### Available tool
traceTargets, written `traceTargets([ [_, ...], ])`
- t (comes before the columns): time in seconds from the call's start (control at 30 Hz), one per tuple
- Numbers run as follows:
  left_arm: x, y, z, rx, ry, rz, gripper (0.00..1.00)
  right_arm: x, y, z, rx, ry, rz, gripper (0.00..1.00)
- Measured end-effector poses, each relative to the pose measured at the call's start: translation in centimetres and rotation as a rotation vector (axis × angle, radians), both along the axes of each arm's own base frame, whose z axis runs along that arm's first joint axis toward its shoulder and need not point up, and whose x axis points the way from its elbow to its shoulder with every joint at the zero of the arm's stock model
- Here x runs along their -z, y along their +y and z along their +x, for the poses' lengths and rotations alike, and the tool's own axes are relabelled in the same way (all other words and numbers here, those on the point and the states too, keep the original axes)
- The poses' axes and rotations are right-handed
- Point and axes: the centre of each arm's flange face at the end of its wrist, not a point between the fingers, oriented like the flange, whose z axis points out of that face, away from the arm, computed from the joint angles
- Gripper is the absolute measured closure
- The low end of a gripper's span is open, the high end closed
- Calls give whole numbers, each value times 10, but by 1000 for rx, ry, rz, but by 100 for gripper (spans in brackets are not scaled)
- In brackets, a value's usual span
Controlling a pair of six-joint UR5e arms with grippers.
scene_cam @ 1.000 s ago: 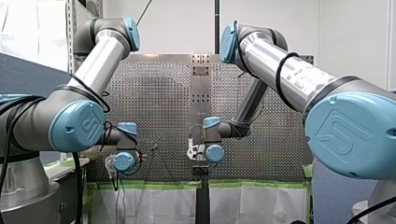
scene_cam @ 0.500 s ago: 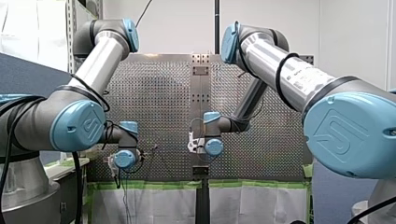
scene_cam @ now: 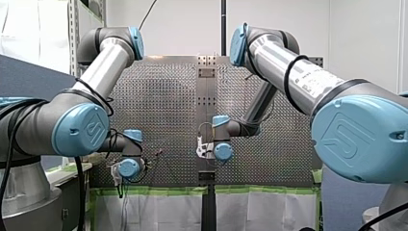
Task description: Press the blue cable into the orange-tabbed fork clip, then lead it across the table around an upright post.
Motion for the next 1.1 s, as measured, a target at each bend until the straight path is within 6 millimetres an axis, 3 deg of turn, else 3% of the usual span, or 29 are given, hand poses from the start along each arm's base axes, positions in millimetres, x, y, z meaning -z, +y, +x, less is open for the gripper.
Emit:
traceTargets([
  [0.2, -2, 4, 5, -8, -15, -4, 100, 0, -3, -2, 6, 0, -2, 100],
  [0.73, -14, 5, 49, 15, -12, -13, 100, 0, -14, -13, 26, 8, 0, 100],
  [1.1, -15, 13, 55, 5, 5, -27, 100, 1, -27, -26, 50, 13, 3, 100],
])
